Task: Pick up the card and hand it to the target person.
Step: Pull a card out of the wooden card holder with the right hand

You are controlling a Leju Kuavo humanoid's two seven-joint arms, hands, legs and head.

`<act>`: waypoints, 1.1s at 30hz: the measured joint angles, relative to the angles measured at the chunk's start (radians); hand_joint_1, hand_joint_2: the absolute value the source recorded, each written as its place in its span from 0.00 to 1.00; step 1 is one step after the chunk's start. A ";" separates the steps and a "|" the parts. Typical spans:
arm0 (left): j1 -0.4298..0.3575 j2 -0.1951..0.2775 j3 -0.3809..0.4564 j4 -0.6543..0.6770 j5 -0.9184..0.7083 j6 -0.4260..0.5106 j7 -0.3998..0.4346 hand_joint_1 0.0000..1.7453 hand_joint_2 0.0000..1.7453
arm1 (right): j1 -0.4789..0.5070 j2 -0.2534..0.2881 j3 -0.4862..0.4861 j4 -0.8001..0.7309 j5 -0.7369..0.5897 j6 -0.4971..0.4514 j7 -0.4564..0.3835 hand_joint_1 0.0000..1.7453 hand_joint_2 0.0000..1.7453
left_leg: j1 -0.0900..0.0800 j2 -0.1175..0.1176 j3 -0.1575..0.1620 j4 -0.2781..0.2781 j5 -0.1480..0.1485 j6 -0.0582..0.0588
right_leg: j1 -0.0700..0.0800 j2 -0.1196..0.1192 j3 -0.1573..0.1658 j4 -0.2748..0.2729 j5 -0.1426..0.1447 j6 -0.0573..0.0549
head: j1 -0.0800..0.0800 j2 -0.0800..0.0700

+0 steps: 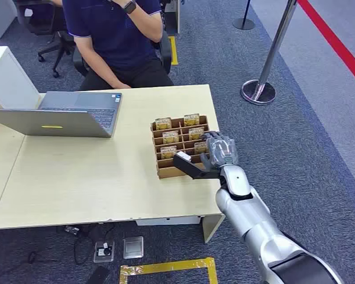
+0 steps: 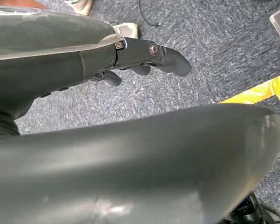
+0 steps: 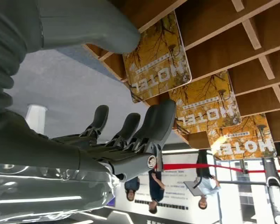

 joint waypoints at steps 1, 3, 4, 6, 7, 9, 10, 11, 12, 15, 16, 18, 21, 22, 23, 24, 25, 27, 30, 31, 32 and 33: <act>0.001 0.000 0.000 0.000 0.001 0.001 -0.001 0.00 0.00 | -0.002 0.000 0.000 0.003 0.003 -0.001 0.002 0.41 1.00 | 0.000 0.000 0.000 0.000 0.000 0.000 | 0.000 0.000 0.000 0.000 0.000 0.000 | 0.000 0.000; 0.003 0.000 0.000 0.000 0.005 0.002 -0.005 0.00 0.00 | -0.007 0.002 0.000 0.011 0.011 -0.003 0.006 0.42 1.00 | 0.000 0.000 0.000 0.000 0.000 0.000 | 0.000 0.000 0.000 0.000 0.000 0.000 | 0.000 0.000; 0.005 0.000 0.000 0.000 0.007 0.004 -0.007 0.00 0.00 | -0.009 0.003 0.000 0.015 0.016 -0.005 0.008 0.45 1.00 | 0.000 0.000 0.000 0.000 0.000 0.000 | 0.000 0.000 0.000 0.000 0.000 0.000 | 0.000 0.000; 0.009 0.000 0.000 0.000 0.010 0.006 -0.010 0.00 0.00 | -0.011 0.005 0.001 0.023 0.021 -0.008 0.011 0.53 1.00 | 0.000 0.000 0.000 0.000 0.000 0.000 | 0.000 0.000 0.000 0.000 0.000 0.000 | 0.000 0.000; 0.011 0.000 0.000 0.000 0.011 0.007 -0.011 0.00 0.00 | -0.011 0.006 0.001 0.026 0.023 -0.010 0.012 0.63 1.00 | 0.000 0.000 0.000 0.000 0.000 0.000 | 0.000 0.000 0.000 0.000 0.000 0.000 | 0.000 0.000; 0.013 0.000 0.000 0.000 0.011 0.008 -0.013 0.00 0.00 | -0.013 0.007 0.002 0.032 0.024 -0.012 0.013 0.87 1.00 | 0.000 0.000 0.000 0.000 0.000 0.000 | 0.000 0.000 0.000 0.000 0.000 0.000 | 0.000 0.000; 0.015 0.000 0.000 0.000 0.011 0.009 -0.013 0.00 0.00 | -0.013 0.007 0.002 0.035 0.026 -0.013 0.014 0.96 1.00 | 0.000 0.000 0.000 0.000 0.000 0.000 | 0.000 0.000 0.000 0.000 0.000 0.000 | 0.001 0.000; 0.015 0.000 0.000 0.000 0.011 0.009 -0.013 0.00 0.00 | -0.013 0.008 0.002 0.038 0.027 -0.014 0.014 1.00 1.00 | 0.000 0.000 0.000 0.000 0.000 0.000 | 0.000 0.000 0.000 0.000 0.000 0.000 | 0.001 0.000; 0.016 0.000 0.000 0.000 0.011 0.009 -0.013 0.00 0.00 | -0.014 0.008 0.002 0.041 0.029 -0.014 0.014 1.00 1.00 | 0.000 0.000 0.000 0.000 0.000 0.000 | 0.000 0.000 0.000 0.000 0.000 0.000 | 0.000 0.000; 0.018 0.000 0.000 0.000 0.016 0.010 -0.013 0.00 0.00 | -0.021 0.009 0.003 0.047 0.034 -0.016 0.011 1.00 1.00 | 0.000 0.000 0.000 0.000 0.000 0.000 | 0.000 0.000 0.000 0.000 0.000 0.000 | 0.000 0.000; 0.018 0.000 0.000 0.000 0.018 0.011 -0.013 0.00 0.00 | -0.022 0.010 0.003 0.050 0.034 -0.017 0.008 1.00 1.00 | 0.000 0.000 0.000 0.000 0.000 0.000 | 0.000 0.000 0.000 0.000 0.000 0.000 | 0.000 0.000; 0.019 0.000 0.000 0.000 0.020 0.013 -0.013 0.00 0.00 | -0.025 0.012 0.003 0.054 0.035 -0.021 0.002 1.00 1.00 | 0.000 0.000 0.000 0.000 0.000 0.000 | 0.000 0.000 0.000 0.000 0.000 0.000 | 0.000 0.000; 0.022 0.000 0.000 0.000 0.025 0.018 -0.013 0.00 0.00 | -0.032 0.017 0.003 0.064 0.034 -0.026 -0.008 1.00 1.00 | 0.000 0.000 0.000 0.000 0.000 0.000 | 0.000 0.000 0.000 0.000 0.000 0.000 | 0.000 0.000; 0.023 0.000 0.000 0.000 0.028 0.020 -0.013 0.00 0.00 | -0.035 0.019 0.003 0.067 0.033 -0.027 -0.009 1.00 1.00 | 0.000 0.000 0.000 0.000 0.000 0.000 | 0.000 0.000 0.000 0.000 0.000 0.000 | 0.000 0.000; 0.024 0.000 0.000 0.001 0.030 0.021 -0.013 0.00 0.00 | -0.037 0.021 0.003 0.071 0.032 -0.029 -0.011 1.00 1.00 | 0.000 0.000 0.000 0.000 0.000 0.000 | 0.000 0.000 0.000 0.000 0.000 0.000 | 0.000 0.000; 0.024 0.000 0.000 0.001 0.031 0.021 -0.013 0.00 0.00 | -0.039 0.022 0.003 0.075 0.030 -0.031 -0.013 1.00 1.00 | 0.000 0.000 0.000 0.000 0.000 0.000 | 0.000 0.000 0.000 0.000 0.000 0.000 | 0.000 0.000; 0.025 0.000 0.000 0.002 0.032 0.022 -0.013 0.00 0.00 | -0.040 0.024 0.003 0.078 0.028 -0.032 -0.014 1.00 1.00 | 0.000 0.000 0.000 0.000 0.000 0.000 | 0.000 0.000 0.000 0.000 0.000 0.000 | 0.000 0.000; 0.025 0.000 0.000 0.003 0.034 0.022 -0.014 0.00 0.00 | -0.043 0.026 0.002 0.084 0.021 -0.035 -0.018 1.00 1.00 | 0.000 0.000 0.000 0.000 0.000 0.000 | 0.000 0.000 0.000 0.000 0.000 0.000 | 0.000 0.000; 0.025 0.000 0.000 0.004 0.036 0.022 -0.014 0.00 0.00 | -0.044 0.028 0.001 0.089 0.007 -0.046 -0.030 1.00 1.00 | 0.000 0.000 0.000 0.000 0.000 0.000 | 0.000 0.000 0.000 0.000 0.000 0.000 | 0.000 0.000; 0.025 0.000 0.000 0.004 0.037 0.022 -0.014 0.00 0.00 | -0.044 0.028 0.000 0.088 0.003 -0.052 -0.035 1.00 1.00 | 0.000 0.000 0.000 0.000 0.000 0.000 | 0.000 0.000 0.000 0.000 0.000 0.000 | 0.000 0.000; 0.025 0.000 0.001 0.004 0.039 0.022 -0.014 0.00 0.00 | -0.043 0.028 -0.001 0.083 0.001 -0.058 -0.040 1.00 1.00 | 0.000 0.000 0.000 0.000 0.000 0.000 | 0.000 0.000 0.000 0.000 0.000 0.000 | 0.000 0.000; 0.025 0.000 0.001 0.004 0.040 0.022 -0.014 0.00 0.00 | -0.041 0.028 -0.002 0.072 -0.001 -0.065 -0.044 1.00 1.00 | 0.000 0.000 0.000 0.000 0.000 0.000 | 0.000 0.000 0.000 0.000 0.000 0.000 | 0.000 0.000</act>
